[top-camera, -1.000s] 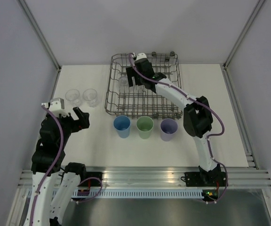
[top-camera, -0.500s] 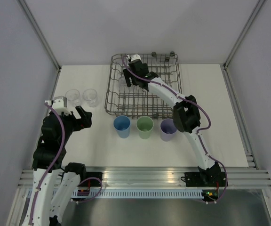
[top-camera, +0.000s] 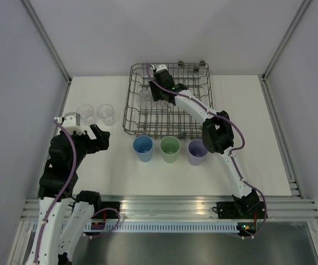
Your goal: Unload the cups from the dish rack
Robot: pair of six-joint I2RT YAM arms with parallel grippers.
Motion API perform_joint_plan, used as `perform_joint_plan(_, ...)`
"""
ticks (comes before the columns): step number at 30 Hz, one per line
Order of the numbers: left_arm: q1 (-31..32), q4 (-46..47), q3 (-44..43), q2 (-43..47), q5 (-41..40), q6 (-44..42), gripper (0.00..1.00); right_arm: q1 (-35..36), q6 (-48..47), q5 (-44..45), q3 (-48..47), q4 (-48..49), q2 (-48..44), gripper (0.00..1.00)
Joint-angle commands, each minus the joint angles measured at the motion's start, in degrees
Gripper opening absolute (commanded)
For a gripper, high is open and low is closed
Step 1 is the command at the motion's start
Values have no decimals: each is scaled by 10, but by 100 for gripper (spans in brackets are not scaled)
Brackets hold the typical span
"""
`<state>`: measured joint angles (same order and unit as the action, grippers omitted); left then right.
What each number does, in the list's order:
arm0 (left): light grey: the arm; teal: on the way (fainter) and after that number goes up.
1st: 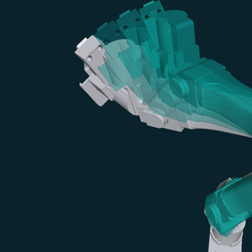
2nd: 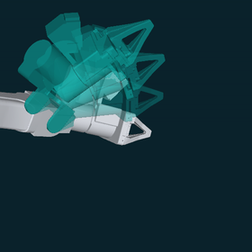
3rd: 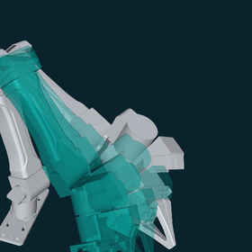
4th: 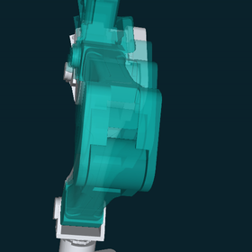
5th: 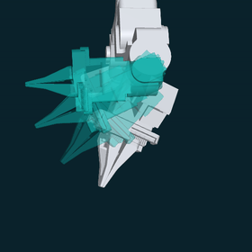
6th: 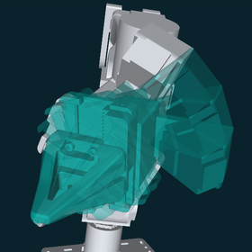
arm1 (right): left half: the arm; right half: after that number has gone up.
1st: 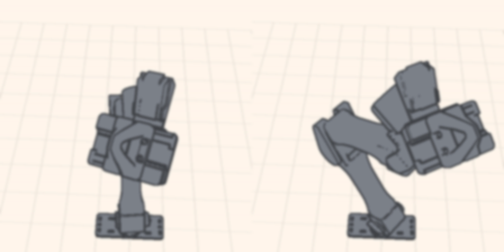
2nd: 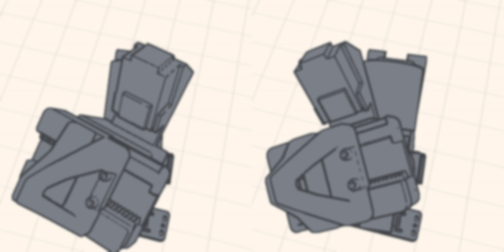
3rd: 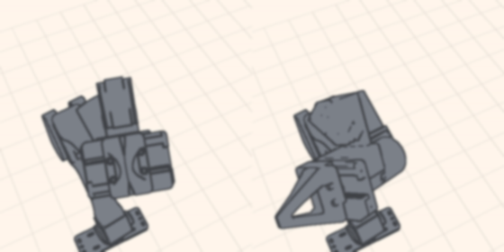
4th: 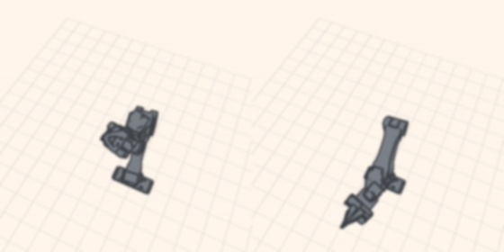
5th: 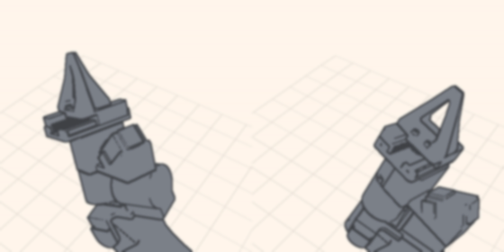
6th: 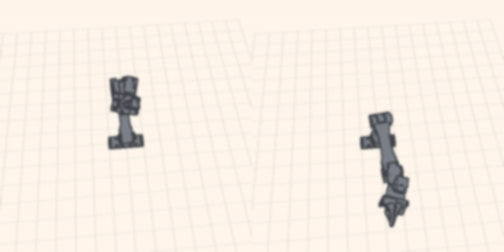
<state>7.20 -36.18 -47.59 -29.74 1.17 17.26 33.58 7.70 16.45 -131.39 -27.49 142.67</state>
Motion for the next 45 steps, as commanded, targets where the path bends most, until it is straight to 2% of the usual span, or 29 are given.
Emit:
perform_joint_plan(1,1,26,1,-3,15,-7,100,-4,-8,14,-22,-7,-14,53)
perform_joint_plan(3,1,26,2,-2,14,-7,100,-3,-8,16,-12,-5,-28,49)
perform_joint_plan(14,1,32,1,-3,33,-1,100,3,-14,28,39,1,-129,47)
perform_joint_plan(19,1,42,-14,-18,84,18,100,3,-2,15,68,-9,-194,46)
perform_joint_plan(26,1,99,-64,-59,210,79,100,3,41,-47,238,49,-352,40)
perform_joint_plan(29,1,174,-55,-80,299,138,100,3,61,-99,306,81,-425,39)
perform_joint_plan(30,1,202,-50,-87,343,180,100,3,75,-118,326,103,-461,39)
perform_joint_plan(32,3,283,-30,-100,382,229,100,3,88,-156,384,128,-496,37)
perform_joint_plan(36,13,362,-9,-105,379,340,100,3,127,-227,469,203,-588,36)
perform_joint_plan(41,37,544,49,-110,380,477,100,3,208,-323,574,314,-670,34)
perform_joint_plan(42,44,550,54,-112,362,507,100,4,218,-344,584,346,-692,34)
perform_joint_plan(45,82,570,67,-116,320,524,100,3,257,-382,618,399,-720,33)
